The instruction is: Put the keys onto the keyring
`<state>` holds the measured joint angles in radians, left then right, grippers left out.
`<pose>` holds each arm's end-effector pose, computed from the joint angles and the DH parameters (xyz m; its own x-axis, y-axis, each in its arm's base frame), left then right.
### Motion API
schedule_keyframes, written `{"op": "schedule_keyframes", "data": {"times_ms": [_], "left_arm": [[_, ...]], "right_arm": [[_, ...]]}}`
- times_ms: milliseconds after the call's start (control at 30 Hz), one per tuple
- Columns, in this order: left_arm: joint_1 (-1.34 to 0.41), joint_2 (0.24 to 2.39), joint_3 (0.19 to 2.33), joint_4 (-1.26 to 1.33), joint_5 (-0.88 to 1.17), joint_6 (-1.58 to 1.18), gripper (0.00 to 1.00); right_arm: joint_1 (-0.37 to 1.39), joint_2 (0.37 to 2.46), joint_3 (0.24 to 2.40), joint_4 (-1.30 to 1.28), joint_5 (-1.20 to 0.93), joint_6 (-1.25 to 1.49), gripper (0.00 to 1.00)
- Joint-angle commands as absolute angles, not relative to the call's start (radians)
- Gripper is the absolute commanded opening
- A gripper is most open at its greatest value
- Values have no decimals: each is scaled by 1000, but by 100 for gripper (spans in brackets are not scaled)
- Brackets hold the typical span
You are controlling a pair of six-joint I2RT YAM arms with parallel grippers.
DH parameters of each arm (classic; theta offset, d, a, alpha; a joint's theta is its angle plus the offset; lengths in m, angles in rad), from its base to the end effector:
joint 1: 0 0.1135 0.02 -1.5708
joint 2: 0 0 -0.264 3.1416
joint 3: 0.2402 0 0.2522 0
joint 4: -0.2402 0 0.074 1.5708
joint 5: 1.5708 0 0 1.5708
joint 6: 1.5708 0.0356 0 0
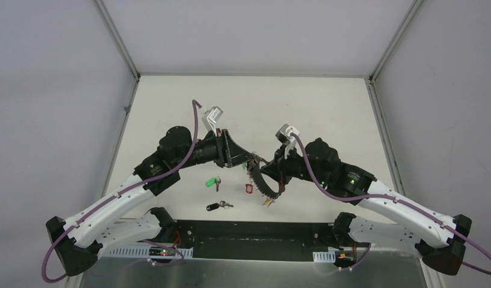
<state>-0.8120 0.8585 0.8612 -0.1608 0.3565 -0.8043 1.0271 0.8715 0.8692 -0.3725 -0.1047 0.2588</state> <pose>0.1274 -0.1524 0.3571 -0.7358 -0.2051 -0.6454 0.5581 0.3561 -0.7495 0.0987 0.1705 0.3349 -0.4138 -0.1925 -0.8898 -0.8229 0.4971 0.2751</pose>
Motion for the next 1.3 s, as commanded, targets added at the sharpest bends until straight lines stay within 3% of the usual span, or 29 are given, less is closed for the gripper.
{"op": "schedule_keyframes", "data": {"times_ms": [0,267,533,767,1267], "left_arm": [[-815,881,859,-29,415,-868,41],[-815,873,853,-65,371,-862,52],[-816,903,867,-55,380,-866,45],[-816,894,871,-95,327,-858,53],[-816,916,892,-75,278,-880,56]], "right_arm": [[1022,861,883,-257,-137,295,0],[1020,856,887,-247,-132,297,0],[1019,859,888,-231,-143,302,0],[1020,851,888,-221,-145,303,0],[1019,857,881,-198,-163,318,0]]}}
